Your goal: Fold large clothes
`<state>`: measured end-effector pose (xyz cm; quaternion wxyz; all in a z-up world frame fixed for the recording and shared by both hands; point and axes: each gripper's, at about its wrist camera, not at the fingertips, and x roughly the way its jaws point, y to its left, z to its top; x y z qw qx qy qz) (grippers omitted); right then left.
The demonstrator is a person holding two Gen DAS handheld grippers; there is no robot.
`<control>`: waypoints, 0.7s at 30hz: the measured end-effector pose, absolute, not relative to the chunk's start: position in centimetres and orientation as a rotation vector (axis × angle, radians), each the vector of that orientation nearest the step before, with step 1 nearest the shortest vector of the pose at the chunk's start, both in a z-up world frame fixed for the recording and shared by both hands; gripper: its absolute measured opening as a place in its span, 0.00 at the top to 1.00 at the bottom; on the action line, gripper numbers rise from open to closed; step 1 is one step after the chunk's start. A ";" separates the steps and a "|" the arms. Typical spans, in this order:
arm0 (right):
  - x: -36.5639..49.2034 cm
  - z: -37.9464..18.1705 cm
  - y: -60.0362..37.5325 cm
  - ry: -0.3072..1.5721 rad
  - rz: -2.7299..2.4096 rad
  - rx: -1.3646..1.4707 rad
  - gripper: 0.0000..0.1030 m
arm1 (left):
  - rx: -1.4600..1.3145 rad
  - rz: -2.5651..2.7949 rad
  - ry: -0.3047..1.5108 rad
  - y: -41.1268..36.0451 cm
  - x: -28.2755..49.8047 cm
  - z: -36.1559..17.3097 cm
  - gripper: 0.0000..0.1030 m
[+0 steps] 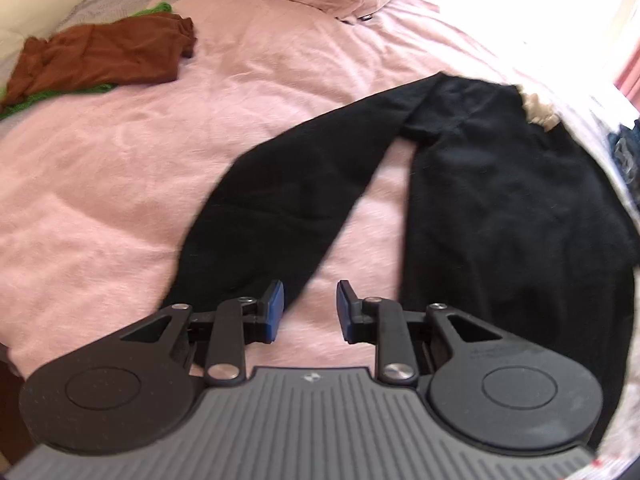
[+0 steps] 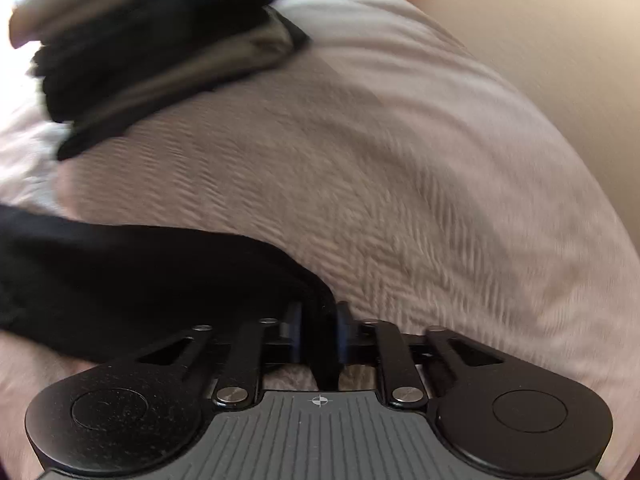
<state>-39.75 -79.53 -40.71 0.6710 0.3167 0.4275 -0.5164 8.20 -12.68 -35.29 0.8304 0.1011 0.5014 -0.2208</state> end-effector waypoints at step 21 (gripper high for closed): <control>-37.0 -37.3 -60.6 0.796 -1.224 1.019 0.47 | 0.499 -0.438 0.719 -9.7 23.9 -34.1 0.98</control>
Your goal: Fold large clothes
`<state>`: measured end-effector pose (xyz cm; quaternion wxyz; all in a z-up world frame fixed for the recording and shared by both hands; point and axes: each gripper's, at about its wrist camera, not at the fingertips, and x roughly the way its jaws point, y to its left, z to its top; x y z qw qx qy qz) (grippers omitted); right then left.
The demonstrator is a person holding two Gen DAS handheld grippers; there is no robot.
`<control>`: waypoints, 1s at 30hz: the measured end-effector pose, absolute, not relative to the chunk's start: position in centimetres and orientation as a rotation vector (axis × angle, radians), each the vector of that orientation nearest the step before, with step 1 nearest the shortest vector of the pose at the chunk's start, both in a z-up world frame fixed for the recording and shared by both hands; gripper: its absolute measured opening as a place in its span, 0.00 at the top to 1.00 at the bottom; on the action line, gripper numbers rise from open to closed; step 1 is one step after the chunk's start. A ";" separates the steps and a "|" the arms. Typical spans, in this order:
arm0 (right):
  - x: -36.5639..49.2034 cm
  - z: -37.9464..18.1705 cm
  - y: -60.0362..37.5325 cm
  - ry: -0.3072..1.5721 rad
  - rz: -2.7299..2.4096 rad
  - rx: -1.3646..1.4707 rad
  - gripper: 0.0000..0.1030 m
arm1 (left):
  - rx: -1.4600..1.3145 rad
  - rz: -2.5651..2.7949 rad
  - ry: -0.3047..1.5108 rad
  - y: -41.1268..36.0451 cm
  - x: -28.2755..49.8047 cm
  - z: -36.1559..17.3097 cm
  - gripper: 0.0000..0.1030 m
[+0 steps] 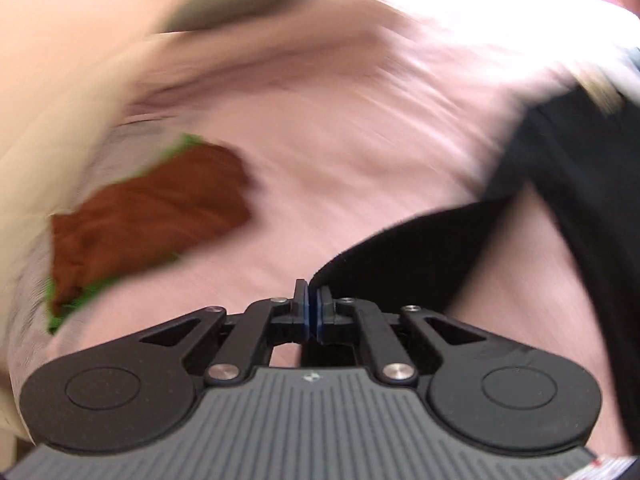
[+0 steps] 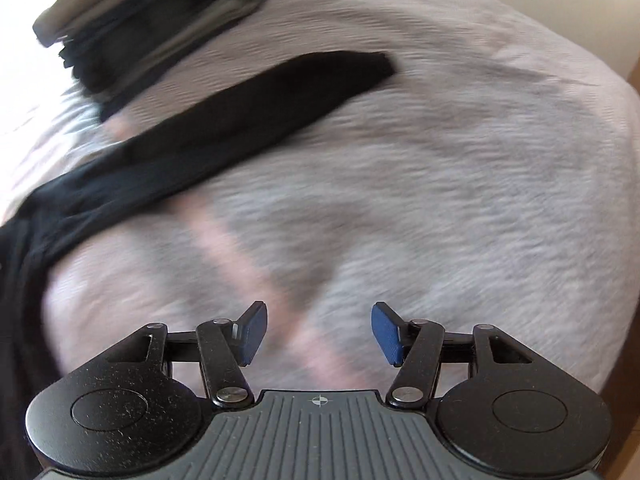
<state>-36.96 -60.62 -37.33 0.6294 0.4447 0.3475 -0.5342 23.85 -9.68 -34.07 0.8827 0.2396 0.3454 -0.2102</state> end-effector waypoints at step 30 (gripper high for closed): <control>-37.2 -40.9 -52.1 0.782 -0.739 1.108 0.47 | -0.104 -0.838 1.496 -10.8 4.3 -44.7 0.73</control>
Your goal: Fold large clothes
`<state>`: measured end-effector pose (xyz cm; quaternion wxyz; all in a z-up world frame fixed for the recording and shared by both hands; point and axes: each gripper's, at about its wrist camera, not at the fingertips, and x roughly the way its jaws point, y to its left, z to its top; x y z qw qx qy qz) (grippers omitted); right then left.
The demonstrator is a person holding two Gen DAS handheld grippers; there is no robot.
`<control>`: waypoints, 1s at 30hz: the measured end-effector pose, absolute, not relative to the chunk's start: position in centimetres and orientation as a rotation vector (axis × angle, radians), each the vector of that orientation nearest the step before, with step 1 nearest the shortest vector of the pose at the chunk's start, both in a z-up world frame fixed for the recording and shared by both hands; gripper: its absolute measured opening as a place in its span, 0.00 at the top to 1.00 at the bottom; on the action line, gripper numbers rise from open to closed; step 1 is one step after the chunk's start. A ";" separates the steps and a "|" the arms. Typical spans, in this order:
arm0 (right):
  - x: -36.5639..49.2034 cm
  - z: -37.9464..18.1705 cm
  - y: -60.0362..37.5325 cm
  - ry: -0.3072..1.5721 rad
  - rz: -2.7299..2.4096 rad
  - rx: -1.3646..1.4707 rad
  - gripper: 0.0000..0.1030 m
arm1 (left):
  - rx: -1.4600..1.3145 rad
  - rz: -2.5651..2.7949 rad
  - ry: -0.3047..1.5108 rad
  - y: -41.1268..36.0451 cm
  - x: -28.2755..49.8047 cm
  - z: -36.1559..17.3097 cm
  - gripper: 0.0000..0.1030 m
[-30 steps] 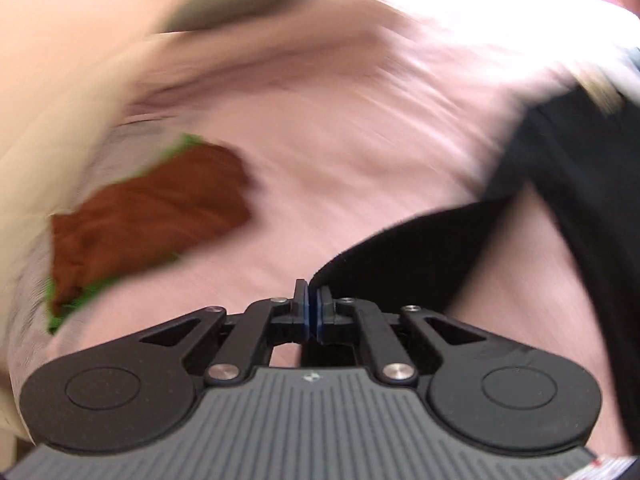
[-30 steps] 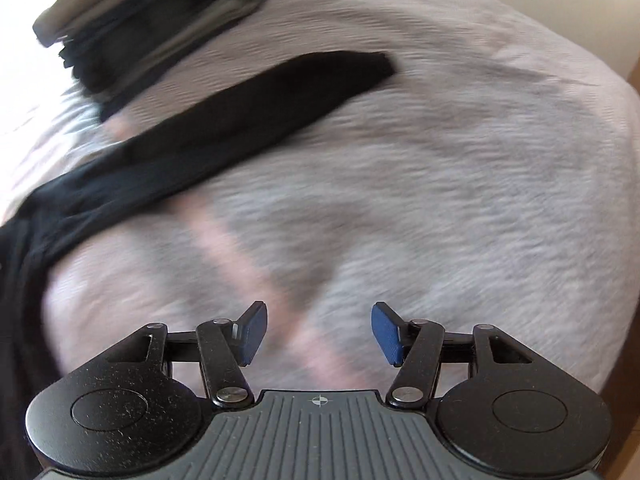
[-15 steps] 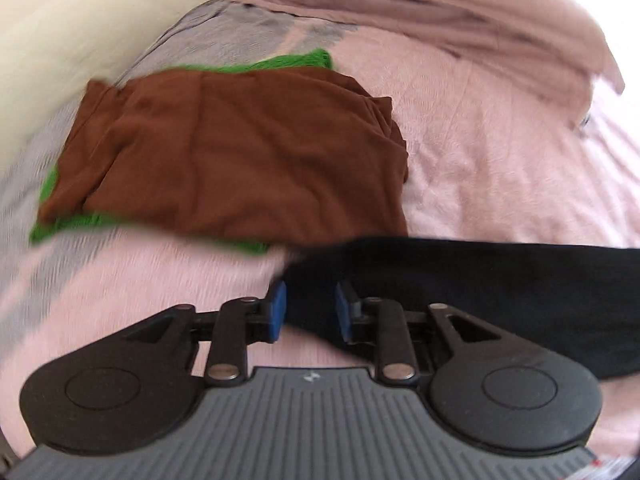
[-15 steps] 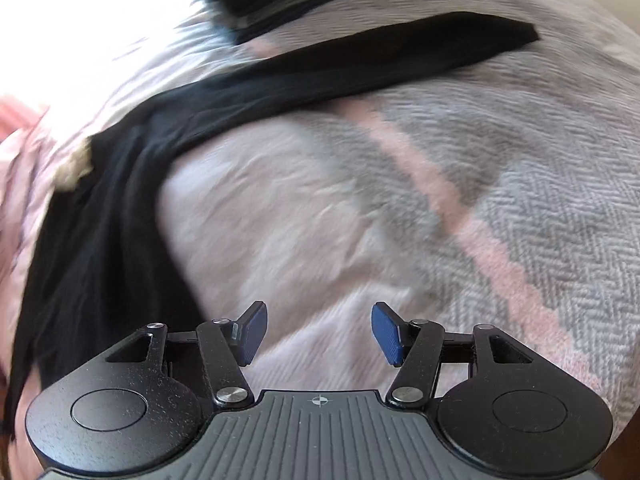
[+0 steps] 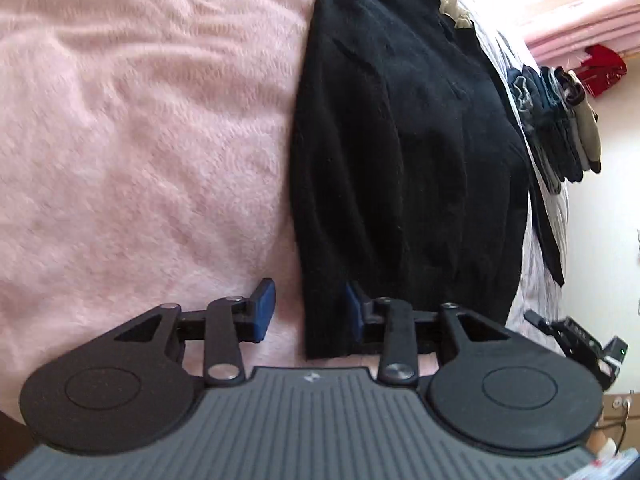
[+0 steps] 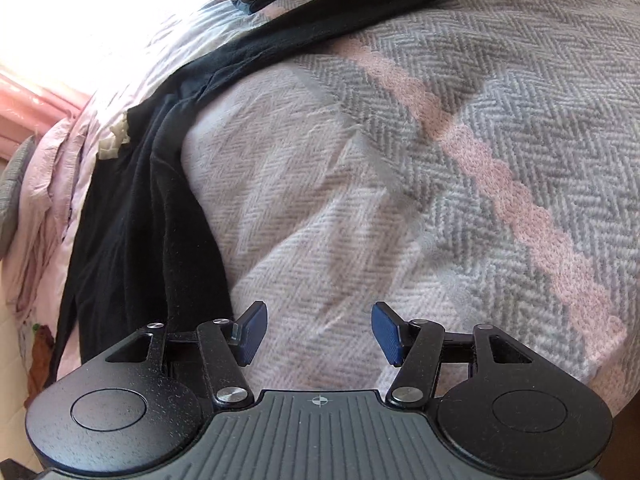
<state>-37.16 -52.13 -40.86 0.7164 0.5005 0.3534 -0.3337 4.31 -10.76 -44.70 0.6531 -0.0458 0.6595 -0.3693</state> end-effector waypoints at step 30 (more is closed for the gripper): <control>-38.5 -39.3 -51.6 0.740 -0.289 1.165 1.00 | 0.021 -0.846 1.245 -10.2 0.3 -37.9 0.98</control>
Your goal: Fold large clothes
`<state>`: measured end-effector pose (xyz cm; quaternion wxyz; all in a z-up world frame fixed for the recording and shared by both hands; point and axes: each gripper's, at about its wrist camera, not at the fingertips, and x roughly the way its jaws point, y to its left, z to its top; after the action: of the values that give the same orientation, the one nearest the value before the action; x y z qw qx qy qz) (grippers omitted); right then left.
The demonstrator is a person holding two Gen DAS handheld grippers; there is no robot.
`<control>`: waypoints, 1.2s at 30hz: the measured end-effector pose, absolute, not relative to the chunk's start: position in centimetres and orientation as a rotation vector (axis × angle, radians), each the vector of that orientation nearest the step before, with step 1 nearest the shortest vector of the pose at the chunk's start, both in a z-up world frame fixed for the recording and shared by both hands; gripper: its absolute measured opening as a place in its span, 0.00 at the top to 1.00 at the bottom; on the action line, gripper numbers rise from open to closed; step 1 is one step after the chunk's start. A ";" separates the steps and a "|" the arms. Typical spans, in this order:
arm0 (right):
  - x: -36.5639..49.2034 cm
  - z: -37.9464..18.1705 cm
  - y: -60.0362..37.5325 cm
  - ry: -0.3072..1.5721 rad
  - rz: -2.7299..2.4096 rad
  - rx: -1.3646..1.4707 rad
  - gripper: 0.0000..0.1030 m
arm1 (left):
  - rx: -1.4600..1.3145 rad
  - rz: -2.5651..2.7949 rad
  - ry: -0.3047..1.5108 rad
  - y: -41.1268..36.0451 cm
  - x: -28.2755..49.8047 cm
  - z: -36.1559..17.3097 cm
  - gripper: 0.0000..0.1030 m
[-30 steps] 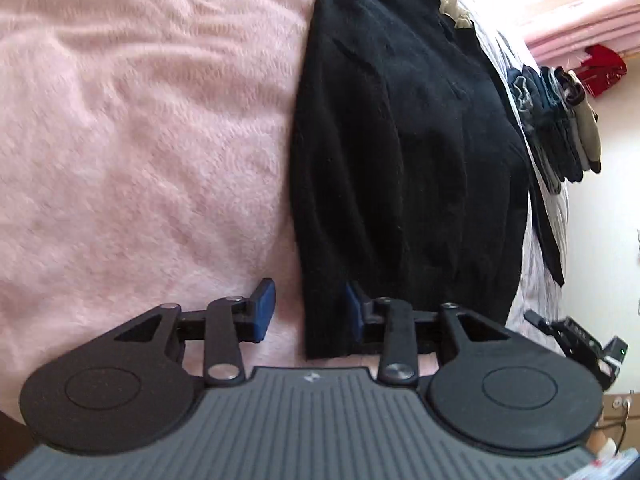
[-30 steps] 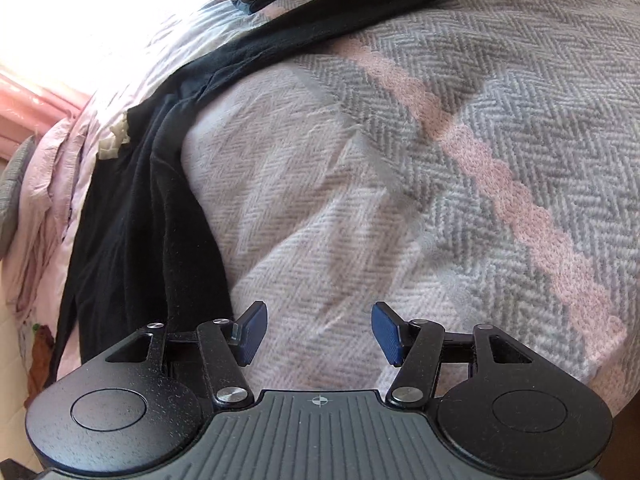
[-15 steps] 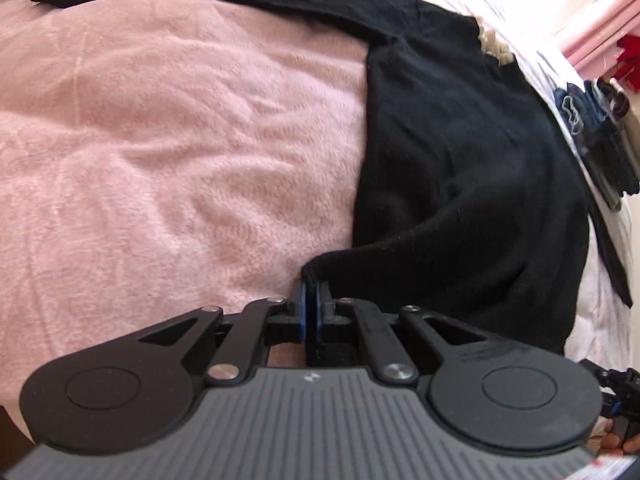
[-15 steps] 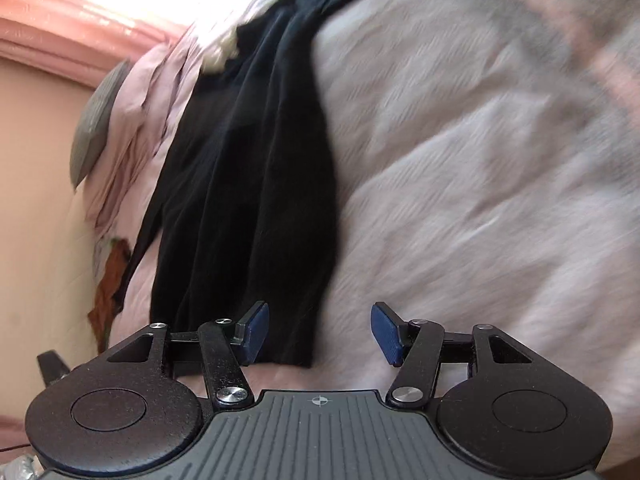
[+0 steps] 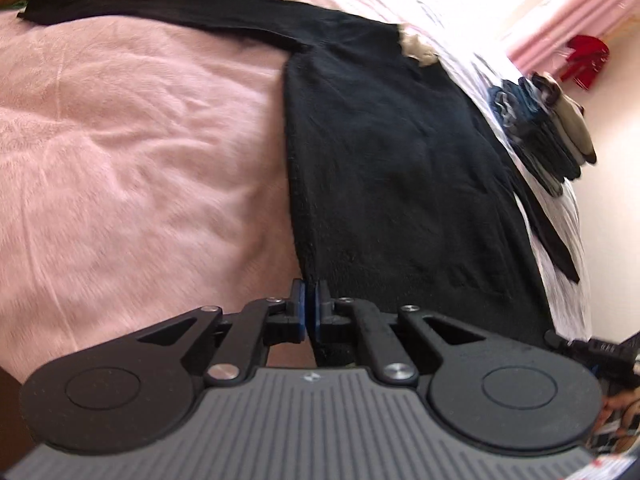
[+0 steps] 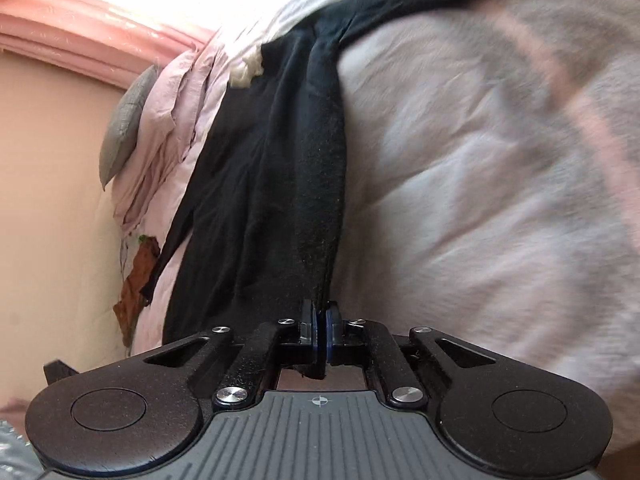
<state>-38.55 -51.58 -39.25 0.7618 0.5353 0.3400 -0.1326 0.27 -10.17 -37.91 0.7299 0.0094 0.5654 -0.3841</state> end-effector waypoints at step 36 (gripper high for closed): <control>-27.5 -41.4 -42.1 1.294 -0.627 0.428 0.53 | 0.679 -0.909 1.178 -17.3 -4.9 -42.1 0.77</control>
<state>-27.47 -42.10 -41.38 0.7314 0.1946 0.5881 -0.2850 -4.88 -17.33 -42.09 0.6840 0.3031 0.5254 -0.4053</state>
